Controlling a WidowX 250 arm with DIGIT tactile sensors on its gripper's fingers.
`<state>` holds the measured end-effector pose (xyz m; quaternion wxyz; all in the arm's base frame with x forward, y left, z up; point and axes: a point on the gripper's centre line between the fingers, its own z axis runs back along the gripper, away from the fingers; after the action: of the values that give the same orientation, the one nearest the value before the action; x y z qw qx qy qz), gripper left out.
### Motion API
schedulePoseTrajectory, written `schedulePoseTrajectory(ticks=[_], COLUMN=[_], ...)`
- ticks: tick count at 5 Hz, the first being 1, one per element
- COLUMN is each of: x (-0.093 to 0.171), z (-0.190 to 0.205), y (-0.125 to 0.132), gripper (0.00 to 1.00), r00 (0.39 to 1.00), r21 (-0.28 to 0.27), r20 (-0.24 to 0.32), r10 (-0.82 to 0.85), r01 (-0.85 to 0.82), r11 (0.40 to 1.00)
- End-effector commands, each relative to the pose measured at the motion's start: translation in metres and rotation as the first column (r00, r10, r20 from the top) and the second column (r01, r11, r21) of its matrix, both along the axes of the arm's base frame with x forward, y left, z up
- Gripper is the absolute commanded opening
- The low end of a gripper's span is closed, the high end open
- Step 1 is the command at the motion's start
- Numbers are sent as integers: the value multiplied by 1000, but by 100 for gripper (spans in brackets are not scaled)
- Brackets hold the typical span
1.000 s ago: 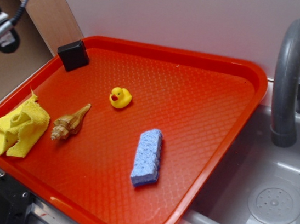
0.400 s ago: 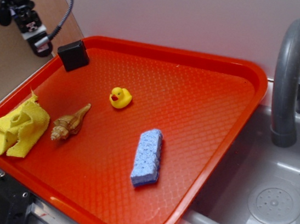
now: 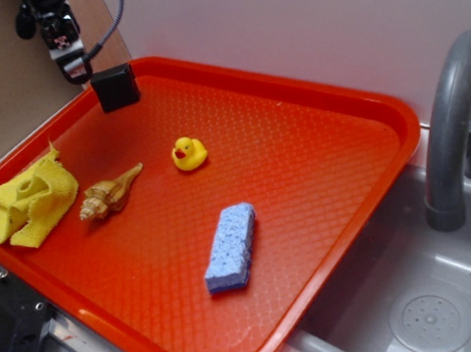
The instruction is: Grab the black box.
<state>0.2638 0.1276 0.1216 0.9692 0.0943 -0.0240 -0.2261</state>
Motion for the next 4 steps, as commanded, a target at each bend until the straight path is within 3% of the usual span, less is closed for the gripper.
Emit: schedulePoseTrajectory(ticks=[1, 3, 4], x=[27, 39, 42], z=[3, -18, -32], y=[23, 41, 50], gripper=[100, 100, 100], r00=[987, 967, 957], r21=[34, 2, -13], r20=[25, 29, -19], r10=[-157, -253, -290], r01=[156, 253, 290], r11=[987, 967, 957])
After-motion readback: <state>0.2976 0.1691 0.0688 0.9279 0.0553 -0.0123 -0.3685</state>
